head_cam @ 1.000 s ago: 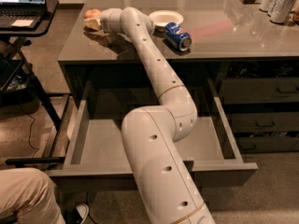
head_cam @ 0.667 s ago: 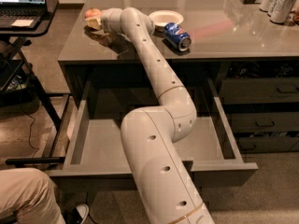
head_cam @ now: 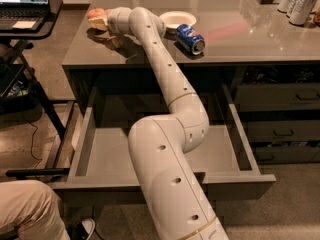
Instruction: Place apple into top drawer
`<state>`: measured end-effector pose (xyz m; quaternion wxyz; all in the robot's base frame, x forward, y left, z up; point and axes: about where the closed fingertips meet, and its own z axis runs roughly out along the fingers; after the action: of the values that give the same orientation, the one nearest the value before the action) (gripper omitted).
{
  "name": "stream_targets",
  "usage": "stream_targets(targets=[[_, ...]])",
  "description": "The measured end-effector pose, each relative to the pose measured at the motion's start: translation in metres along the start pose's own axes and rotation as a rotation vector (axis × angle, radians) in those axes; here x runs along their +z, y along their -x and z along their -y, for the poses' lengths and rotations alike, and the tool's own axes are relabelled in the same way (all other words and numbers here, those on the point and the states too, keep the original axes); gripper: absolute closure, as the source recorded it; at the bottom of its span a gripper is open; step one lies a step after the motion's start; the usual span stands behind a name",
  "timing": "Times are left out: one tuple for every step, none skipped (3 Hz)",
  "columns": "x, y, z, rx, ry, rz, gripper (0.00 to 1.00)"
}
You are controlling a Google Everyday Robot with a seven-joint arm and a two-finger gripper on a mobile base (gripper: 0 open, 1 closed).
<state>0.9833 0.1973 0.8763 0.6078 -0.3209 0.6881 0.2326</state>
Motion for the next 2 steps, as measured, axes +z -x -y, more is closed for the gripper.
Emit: stream_targets(targets=[[-0.002,0.008,-0.003,-0.006,0.013,0.018,1.00],[0.001,0.010,-0.015,0.010,0.049,0.031,1.00]])
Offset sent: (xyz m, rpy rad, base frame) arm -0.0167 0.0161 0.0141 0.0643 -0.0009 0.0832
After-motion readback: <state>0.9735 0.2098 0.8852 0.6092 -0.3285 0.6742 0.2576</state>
